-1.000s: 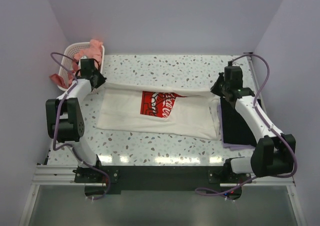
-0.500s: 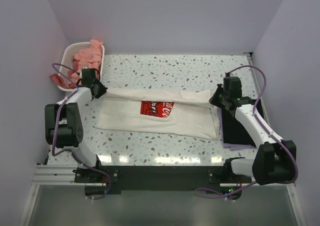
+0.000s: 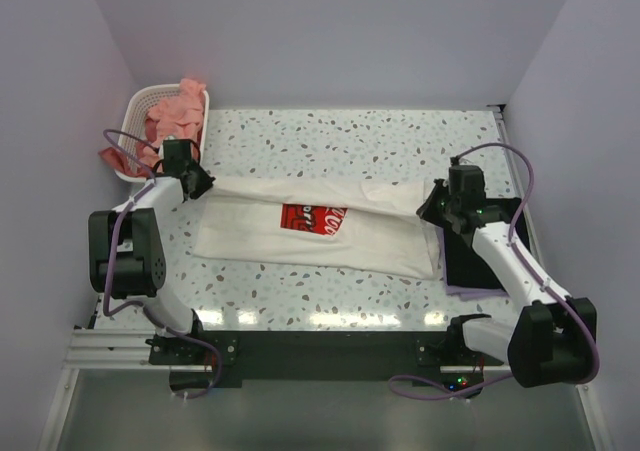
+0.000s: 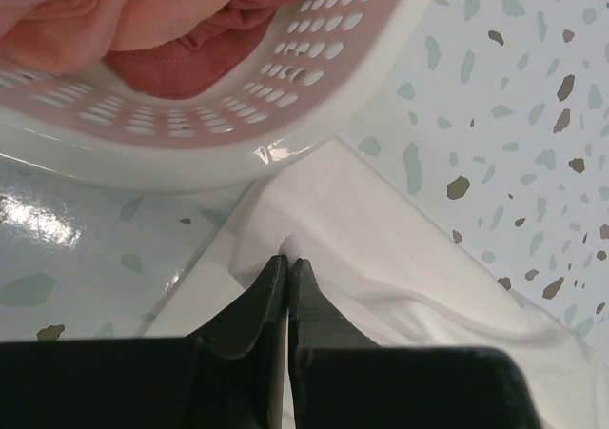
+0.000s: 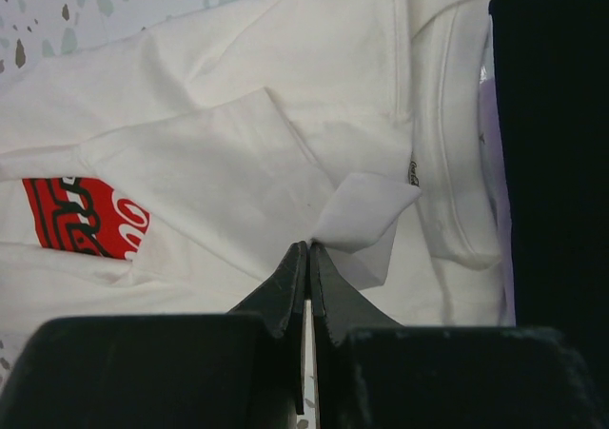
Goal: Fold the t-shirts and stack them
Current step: Fold the tshirt
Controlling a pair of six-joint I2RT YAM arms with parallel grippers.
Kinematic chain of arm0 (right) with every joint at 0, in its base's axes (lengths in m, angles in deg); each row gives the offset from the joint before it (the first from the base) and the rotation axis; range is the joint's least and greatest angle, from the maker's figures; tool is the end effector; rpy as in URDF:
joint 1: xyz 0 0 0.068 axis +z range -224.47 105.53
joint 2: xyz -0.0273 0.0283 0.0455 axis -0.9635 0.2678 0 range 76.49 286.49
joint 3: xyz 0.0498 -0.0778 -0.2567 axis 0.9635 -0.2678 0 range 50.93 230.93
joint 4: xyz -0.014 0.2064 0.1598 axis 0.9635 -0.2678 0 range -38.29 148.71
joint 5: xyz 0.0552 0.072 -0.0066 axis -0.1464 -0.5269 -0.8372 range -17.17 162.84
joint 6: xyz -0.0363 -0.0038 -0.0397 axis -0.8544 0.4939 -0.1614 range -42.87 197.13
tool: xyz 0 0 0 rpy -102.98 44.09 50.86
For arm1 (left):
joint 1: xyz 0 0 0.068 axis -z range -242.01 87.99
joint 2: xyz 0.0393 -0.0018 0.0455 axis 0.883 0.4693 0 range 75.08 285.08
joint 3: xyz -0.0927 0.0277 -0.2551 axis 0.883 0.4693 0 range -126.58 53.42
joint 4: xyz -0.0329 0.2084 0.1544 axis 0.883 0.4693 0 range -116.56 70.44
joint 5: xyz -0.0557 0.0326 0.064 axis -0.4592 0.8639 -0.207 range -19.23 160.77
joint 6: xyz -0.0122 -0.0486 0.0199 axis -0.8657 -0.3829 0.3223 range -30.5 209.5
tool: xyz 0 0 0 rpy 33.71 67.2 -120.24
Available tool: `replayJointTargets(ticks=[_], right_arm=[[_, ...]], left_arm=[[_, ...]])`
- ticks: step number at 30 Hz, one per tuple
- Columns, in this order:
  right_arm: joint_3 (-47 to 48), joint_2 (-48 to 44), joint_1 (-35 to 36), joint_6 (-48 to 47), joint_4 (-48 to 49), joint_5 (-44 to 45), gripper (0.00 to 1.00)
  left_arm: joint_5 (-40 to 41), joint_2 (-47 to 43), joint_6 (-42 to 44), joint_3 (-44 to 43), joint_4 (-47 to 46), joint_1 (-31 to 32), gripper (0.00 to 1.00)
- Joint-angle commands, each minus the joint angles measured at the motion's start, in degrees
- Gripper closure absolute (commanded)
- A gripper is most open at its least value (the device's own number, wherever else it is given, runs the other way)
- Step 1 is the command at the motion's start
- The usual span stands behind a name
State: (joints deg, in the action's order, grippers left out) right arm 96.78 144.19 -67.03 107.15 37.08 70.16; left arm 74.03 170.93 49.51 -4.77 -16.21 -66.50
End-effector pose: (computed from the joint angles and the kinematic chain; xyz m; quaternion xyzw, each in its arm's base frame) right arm 0.2466 0.0338 0.2468 0.1707 0.9025 0.1470 0.3670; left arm 0.3496 0.0294 0.1925 -0.3626 0.8599 -0.0838 0.3493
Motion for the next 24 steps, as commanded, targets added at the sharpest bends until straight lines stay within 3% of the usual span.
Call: replayJointTargets(ticks=[1,24], right_arm=[[-1.2,-1.8,-0.1,0.5,0.3,-0.8,1.00],[-3.0,-5.4,-0.2,0.7,-2.6,0.0,1.00]], left_arm=[[1.0,-2.6,-1.1,0.4,-1.0,-0.6,1.00],[3.1,-4.7,-0.6,1.9,1.2,-0.8,1.00]])
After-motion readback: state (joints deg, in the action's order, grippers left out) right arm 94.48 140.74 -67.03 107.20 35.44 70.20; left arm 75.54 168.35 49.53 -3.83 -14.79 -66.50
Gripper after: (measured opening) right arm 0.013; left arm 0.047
